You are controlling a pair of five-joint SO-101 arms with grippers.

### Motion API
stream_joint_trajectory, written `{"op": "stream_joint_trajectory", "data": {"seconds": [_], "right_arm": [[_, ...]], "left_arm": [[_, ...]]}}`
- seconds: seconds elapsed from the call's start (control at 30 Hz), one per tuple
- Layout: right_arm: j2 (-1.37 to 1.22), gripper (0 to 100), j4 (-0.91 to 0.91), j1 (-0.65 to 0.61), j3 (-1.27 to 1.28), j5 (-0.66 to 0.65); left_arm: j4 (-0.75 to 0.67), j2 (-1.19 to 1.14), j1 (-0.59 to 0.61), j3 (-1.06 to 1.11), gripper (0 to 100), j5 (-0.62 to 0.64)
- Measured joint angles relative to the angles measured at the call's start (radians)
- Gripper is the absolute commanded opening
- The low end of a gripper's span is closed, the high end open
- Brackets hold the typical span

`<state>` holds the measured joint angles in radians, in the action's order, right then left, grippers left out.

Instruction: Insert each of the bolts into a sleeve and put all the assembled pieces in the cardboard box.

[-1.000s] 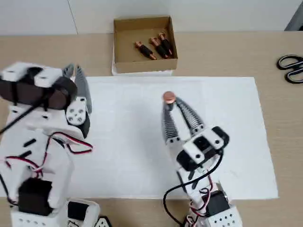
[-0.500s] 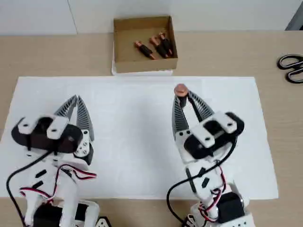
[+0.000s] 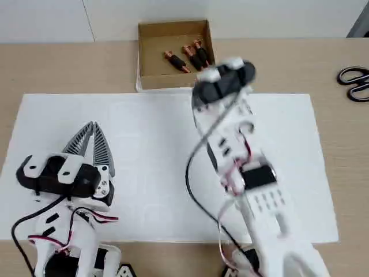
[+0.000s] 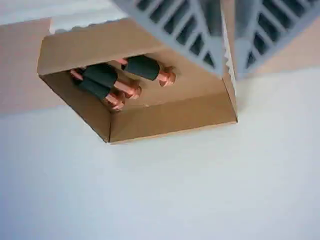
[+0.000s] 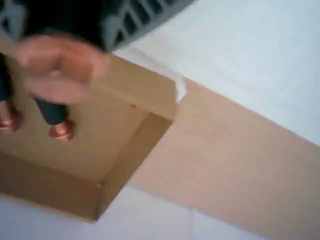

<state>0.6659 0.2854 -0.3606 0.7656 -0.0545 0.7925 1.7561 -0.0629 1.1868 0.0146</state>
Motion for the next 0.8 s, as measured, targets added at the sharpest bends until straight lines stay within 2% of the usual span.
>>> {"op": "stream_joint_trajectory", "data": {"seconds": [0.23,0.7,0.8], "right_arm": [[-0.494,0.5,-0.048,0.040,-0.330,0.000],[-1.214,0.4,-0.034,0.046,-1.154,-0.003],[-1.347,0.4,-0.034,0.046,-1.321,-0.074]], "left_arm": [[-0.026,0.049,0.003,0.160,1,0.000],[-0.371,0.049,0.003,0.471,1,0.000],[-0.400,0.049,0.003,0.491,1,0.000]]}}
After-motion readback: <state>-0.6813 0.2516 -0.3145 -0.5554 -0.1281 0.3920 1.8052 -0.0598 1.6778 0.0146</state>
